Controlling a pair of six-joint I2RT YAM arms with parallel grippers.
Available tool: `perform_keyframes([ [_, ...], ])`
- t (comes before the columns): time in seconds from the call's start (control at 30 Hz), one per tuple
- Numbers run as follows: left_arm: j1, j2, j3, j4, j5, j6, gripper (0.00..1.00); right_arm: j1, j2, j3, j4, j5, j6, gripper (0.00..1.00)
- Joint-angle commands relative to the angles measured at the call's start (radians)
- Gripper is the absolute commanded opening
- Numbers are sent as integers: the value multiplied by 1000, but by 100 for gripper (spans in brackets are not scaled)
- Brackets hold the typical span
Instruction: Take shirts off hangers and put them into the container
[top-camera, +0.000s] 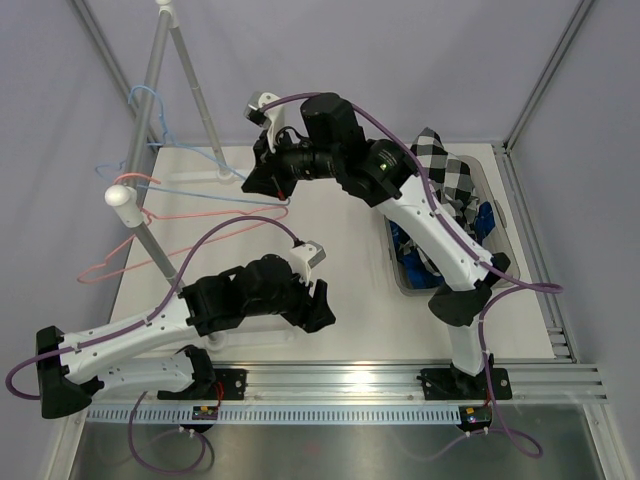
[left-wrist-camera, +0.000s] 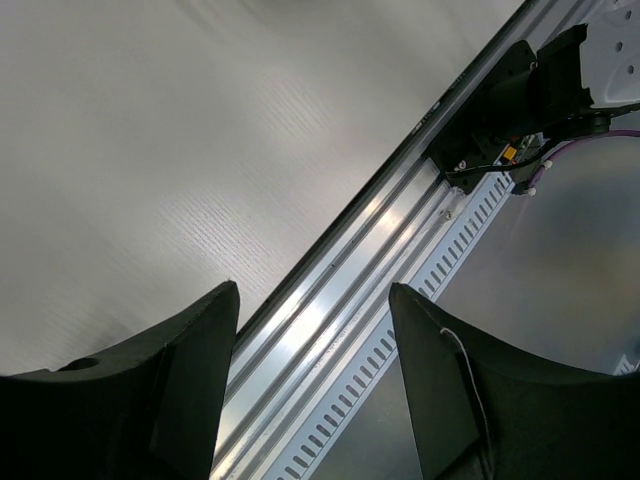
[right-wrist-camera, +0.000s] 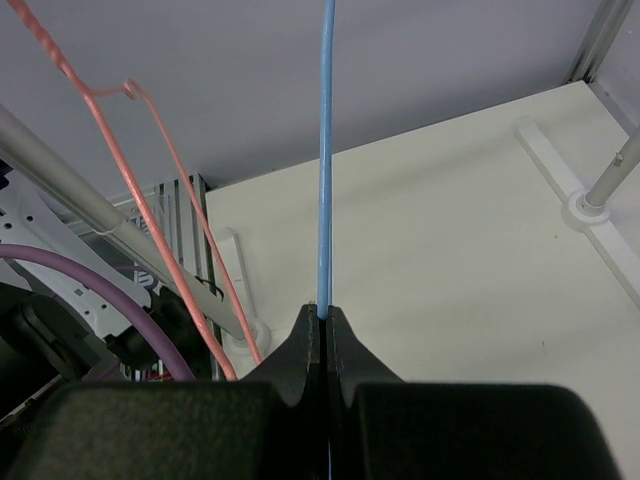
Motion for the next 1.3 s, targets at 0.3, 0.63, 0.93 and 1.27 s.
perform_keyframes([
  [0.3, -7, -11, -19, 47, -23, -24, 66, 6, -117, -184, 111, 0, -90, 43],
  [0.63, -10, -5, -32, 47, -52, -45, 75, 7, -265, -331, 208, 145, -41, 100],
  [0.93, -39, -2, -65, 73, -155, -62, 99, 6, -490, -577, 177, 538, 79, 100],
  [1.27, -108, 48, -42, 97, -256, -61, 99, 6, -775, -1071, 257, 805, 238, 99],
])
